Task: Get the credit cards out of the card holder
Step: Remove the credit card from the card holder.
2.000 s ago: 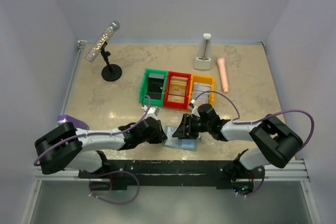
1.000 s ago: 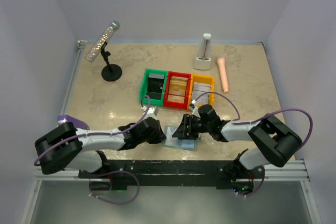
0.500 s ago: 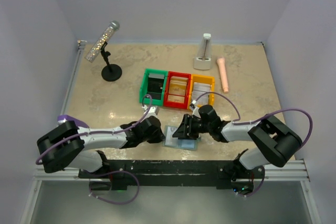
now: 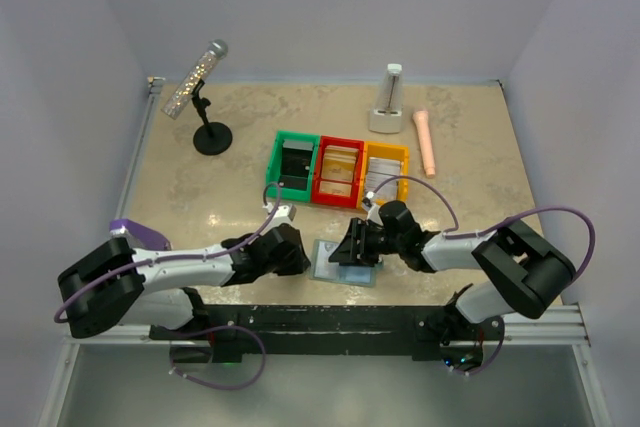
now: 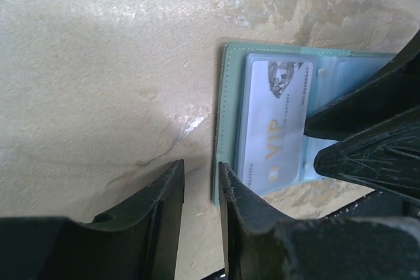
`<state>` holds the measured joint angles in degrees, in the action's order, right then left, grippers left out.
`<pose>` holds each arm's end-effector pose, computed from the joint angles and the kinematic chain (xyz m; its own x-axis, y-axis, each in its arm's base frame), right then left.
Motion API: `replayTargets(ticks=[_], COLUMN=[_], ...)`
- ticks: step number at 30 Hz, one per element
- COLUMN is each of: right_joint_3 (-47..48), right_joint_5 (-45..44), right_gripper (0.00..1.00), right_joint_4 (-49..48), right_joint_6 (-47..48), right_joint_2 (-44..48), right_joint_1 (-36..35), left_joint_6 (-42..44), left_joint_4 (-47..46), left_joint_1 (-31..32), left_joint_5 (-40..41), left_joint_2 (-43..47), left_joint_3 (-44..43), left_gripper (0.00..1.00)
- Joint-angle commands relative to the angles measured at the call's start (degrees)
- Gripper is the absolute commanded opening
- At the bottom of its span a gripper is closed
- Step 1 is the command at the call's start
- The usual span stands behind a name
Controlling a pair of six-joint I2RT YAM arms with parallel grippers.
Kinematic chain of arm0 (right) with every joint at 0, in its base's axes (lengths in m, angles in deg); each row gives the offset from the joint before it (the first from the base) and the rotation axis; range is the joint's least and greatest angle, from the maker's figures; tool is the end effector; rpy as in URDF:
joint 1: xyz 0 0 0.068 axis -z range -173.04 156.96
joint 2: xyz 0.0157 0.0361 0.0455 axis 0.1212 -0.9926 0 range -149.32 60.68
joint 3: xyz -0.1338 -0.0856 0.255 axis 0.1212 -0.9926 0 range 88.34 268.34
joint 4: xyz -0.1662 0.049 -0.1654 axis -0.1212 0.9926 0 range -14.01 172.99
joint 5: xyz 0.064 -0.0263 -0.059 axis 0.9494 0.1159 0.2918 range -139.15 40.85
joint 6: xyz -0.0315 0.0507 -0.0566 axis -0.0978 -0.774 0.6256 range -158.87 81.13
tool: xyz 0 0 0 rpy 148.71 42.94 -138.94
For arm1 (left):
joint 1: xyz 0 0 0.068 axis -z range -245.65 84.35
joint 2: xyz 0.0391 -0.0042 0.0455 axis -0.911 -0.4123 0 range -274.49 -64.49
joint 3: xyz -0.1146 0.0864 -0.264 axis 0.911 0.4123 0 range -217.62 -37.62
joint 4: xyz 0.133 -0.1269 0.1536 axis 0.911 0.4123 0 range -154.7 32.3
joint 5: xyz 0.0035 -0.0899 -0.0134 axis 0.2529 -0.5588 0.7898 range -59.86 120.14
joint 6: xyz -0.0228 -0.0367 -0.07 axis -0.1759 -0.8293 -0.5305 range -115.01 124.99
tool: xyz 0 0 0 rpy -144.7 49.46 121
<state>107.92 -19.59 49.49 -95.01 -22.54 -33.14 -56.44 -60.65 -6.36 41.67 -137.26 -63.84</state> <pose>0.1654 0.1856 0.1497 -0.9724 0.1255 -0.1967 -0.0962 0.5525 0.8279 0.1251 -0.1823 0.1619 -0.8717 -0.2176 -0.4391 0.0252 0.8750 -0.4835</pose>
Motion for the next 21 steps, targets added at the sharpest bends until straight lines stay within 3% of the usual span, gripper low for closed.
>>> replayTargets(ticks=[1, 13, 18, 21], right_joint_3=[-0.06, 0.11, 0.20, 0.12], right_joint_5=[-0.73, -0.65, -0.47, -0.56], right_gripper=[0.53, 0.53, 0.52, 0.52], right_joint_4=[0.57, 0.40, 0.05, -0.13], right_joint_6=[0.77, 0.86, 0.77, 0.77], right_joint_2=[0.34, -0.10, -0.36, -0.54], right_joint_1=[0.28, 0.46, 0.46, 0.46], left_joint_6=[1.57, 6.67, 7.38, 7.46], left_joint_4=[6.14, -6.33, -8.88, -9.06], left_joint_1=[0.13, 0.13, 0.13, 0.13], left_joint_5=[2.62, -3.09, -4.59, -4.76], left_joint_2=[1.58, 3.34, 2.55, 1.67], left_joint_3=[0.73, 0.82, 0.82, 0.64], left_gripper=[0.33, 0.17, 0.02, 0.00])
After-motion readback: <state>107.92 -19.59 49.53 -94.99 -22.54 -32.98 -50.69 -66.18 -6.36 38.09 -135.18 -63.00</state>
